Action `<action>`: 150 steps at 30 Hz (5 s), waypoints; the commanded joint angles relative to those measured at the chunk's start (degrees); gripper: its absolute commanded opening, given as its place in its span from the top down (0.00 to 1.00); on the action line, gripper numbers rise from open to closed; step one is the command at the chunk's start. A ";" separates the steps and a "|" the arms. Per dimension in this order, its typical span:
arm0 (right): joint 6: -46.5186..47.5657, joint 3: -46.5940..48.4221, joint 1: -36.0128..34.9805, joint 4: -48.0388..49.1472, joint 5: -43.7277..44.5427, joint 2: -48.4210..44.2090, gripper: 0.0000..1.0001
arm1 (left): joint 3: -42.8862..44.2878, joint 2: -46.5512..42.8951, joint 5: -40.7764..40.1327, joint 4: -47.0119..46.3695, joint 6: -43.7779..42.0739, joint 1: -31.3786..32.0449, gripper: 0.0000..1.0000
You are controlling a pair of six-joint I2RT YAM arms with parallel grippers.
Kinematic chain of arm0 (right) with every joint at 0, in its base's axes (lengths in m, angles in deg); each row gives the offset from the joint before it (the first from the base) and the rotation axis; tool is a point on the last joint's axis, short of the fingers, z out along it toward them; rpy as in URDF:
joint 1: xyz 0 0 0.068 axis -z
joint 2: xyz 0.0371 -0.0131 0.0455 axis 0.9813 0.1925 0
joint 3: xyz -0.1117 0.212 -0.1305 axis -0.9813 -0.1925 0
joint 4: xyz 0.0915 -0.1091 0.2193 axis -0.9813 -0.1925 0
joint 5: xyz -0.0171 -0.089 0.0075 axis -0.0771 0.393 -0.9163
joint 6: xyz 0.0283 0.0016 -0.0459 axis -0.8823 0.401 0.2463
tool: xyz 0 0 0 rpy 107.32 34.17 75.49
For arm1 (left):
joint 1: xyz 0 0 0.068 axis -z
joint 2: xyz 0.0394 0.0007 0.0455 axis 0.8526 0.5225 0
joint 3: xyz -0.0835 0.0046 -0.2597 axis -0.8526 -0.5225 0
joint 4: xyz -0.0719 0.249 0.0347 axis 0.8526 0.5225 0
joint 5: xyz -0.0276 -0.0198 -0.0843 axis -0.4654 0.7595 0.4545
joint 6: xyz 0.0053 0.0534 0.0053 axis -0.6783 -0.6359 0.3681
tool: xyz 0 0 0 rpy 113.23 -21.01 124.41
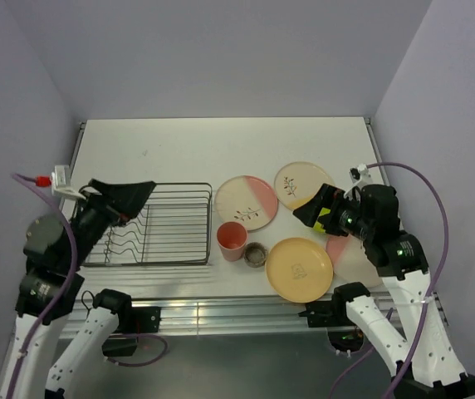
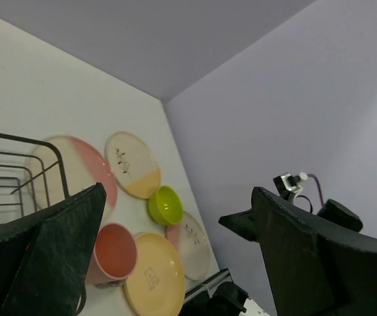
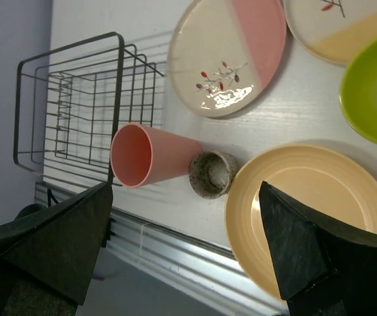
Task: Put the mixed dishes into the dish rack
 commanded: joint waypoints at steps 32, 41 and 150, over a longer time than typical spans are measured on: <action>-9.72 -2.23 20.20 1.67 20.19 33.56 0.12 | 39.71 40.62 1.12 34.98 -15.00 -0.21 0.30; -9.98 -0.91 20.21 6.61 22.03 41.13 0.38 | 43.40 44.83 3.14 37.88 -17.64 0.05 0.37; -12.35 46.36 -31.38 -9.57 -31.06 45.61 0.40 | 31.37 36.06 -9.06 27.70 -49.99 48.76 1.00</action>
